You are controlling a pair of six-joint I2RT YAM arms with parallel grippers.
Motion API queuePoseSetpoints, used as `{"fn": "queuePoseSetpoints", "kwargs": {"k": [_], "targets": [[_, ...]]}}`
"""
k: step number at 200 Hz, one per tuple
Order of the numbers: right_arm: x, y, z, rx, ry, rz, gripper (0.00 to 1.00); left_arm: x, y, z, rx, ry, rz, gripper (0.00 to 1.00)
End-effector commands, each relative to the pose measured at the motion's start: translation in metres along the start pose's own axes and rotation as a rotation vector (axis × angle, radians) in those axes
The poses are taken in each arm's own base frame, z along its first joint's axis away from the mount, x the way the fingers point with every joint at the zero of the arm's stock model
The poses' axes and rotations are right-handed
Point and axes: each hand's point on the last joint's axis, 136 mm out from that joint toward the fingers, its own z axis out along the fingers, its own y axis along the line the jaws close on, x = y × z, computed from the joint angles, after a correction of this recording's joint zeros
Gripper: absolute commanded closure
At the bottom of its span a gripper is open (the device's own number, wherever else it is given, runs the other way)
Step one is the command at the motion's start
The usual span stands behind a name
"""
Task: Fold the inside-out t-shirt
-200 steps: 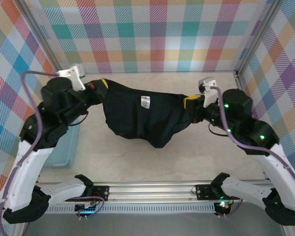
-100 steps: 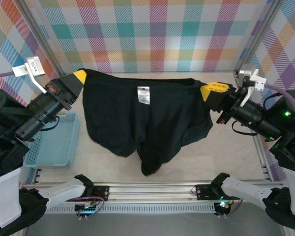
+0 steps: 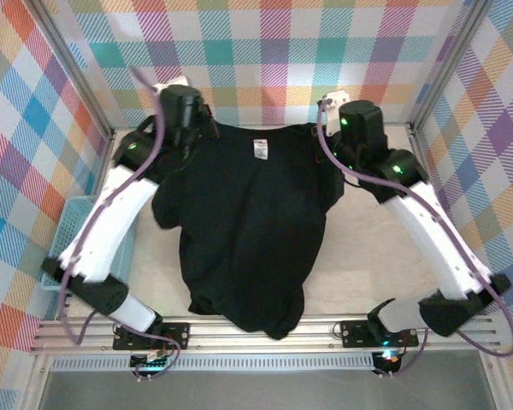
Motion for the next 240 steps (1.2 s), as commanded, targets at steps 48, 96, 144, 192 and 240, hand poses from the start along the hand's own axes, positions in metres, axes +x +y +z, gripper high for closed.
{"fn": "queuePoseSetpoints", "kwargs": {"k": [48, 96, 144, 192, 240], "targets": [[0.066, -0.04, 0.169, 0.058, 0.204, 0.095, 1.0, 0.077, 0.048, 0.194, -0.217, 0.238, 0.017, 1.0], [0.081, -0.067, 0.267, 0.12, 0.286, 0.111, 0.98, 0.086, 0.058, 0.291, -0.188, 0.25, -0.04, 0.94], [0.068, -0.095, 0.274, 0.197, 0.311, 0.179, 0.35, 0.065, 0.075, 0.301, -0.157, 0.228, -0.081, 0.23], [0.119, -0.033, 0.2, 0.013, 0.433, 0.273, 0.28, 0.103, 0.086, 0.218, -0.226, 0.453, 0.003, 0.16], [0.22, 0.036, 0.147, -0.118, 0.639, 0.361, 0.25, 0.203, 0.071, 0.161, -0.087, 0.566, -0.019, 0.15]]}}
